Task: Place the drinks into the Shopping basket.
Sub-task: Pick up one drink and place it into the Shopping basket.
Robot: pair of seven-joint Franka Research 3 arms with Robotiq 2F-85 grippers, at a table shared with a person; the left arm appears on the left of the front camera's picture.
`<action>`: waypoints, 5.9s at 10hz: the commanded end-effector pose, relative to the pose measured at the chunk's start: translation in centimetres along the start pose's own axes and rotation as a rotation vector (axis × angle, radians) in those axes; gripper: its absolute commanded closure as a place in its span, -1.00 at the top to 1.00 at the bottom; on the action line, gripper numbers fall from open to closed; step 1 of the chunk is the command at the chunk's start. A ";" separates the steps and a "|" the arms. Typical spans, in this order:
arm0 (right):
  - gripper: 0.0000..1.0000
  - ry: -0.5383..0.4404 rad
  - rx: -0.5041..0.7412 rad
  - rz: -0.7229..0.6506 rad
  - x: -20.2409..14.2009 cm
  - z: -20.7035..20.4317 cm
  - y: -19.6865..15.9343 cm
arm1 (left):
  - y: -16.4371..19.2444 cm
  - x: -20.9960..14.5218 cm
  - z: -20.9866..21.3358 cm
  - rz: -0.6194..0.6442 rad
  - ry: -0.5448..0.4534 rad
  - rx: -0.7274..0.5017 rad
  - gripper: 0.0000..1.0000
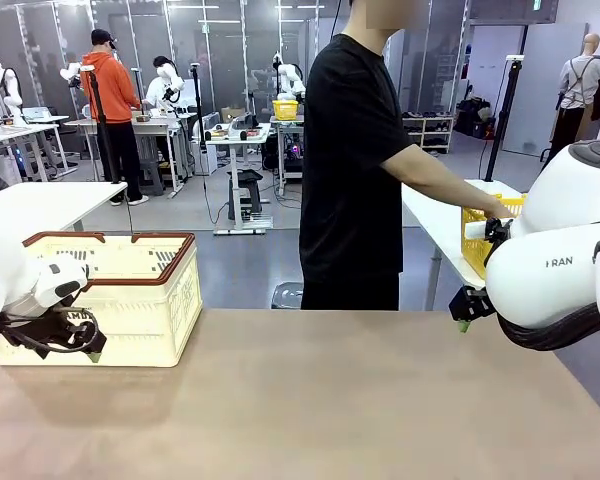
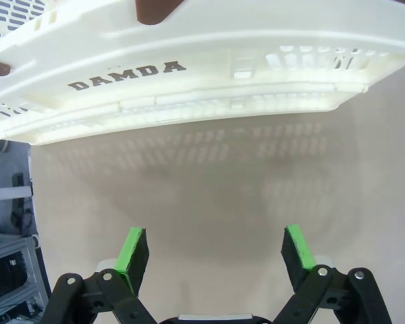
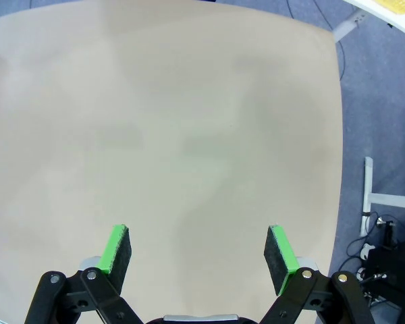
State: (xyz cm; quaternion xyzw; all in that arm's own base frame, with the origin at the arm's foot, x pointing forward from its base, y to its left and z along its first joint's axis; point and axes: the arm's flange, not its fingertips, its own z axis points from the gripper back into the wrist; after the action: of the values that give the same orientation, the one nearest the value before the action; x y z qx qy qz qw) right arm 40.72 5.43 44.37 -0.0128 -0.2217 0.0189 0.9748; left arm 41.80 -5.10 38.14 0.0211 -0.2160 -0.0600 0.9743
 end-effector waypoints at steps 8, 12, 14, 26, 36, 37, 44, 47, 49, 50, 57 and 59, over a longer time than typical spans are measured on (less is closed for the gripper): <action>1.00 0.002 0.000 -0.001 0.0 0.0 0.0 | 0.0 0.0 0.2 0.002 0.004 0.002 1.00; 1.00 0.002 0.000 -0.001 0.0 0.0 0.0 | 0.0 0.0 0.2 0.002 0.004 0.002 1.00; 1.00 0.002 0.000 -0.001 0.0 0.0 0.0 | 0.0 0.0 0.2 0.002 0.004 0.002 1.00; 1.00 0.036 0.005 0.005 0.1 0.1 0.0 | 0.0 0.0 0.2 0.002 0.004 0.002 1.00; 1.00 0.264 0.042 0.043 1.6 -3.3 -3.2 | 0.0 0.0 0.2 0.002 0.004 0.002 1.00; 1.00 0.272 0.057 0.043 1.9 -3.8 -3.6 | 0.0 0.0 0.2 0.002 0.004 0.002 1.00; 1.00 0.336 0.106 0.047 2.5 -6.7 -3.6 | 0.0 0.0 0.2 0.002 0.004 0.002 1.00; 0.84 0.358 0.107 0.049 2.3 -7.4 -3.4 | 0.0 0.0 0.2 0.002 0.004 0.002 1.00; 0.47 0.351 0.098 0.058 2.5 -7.8 -3.5 | 0.0 0.0 0.2 0.002 0.004 0.002 1.00; 0.25 0.356 0.098 0.057 2.5 -7.8 -3.5 | 0.0 0.0 0.2 0.002 0.004 0.002 1.00; -0.62 0.318 0.049 0.129 3.6 -5.9 -0.4 | 0.0 0.0 0.2 0.002 0.004 0.002 1.00; -0.62 0.309 0.054 0.281 5.5 -3.8 3.7 | 0.0 0.0 0.2 0.002 0.004 0.002 1.00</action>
State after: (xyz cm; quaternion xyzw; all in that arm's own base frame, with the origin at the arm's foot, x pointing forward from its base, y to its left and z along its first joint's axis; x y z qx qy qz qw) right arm 46.64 7.53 41.42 -0.0094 -0.0661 0.1245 0.9900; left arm 41.80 -5.11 38.17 0.0211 -0.2163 -0.0601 0.9742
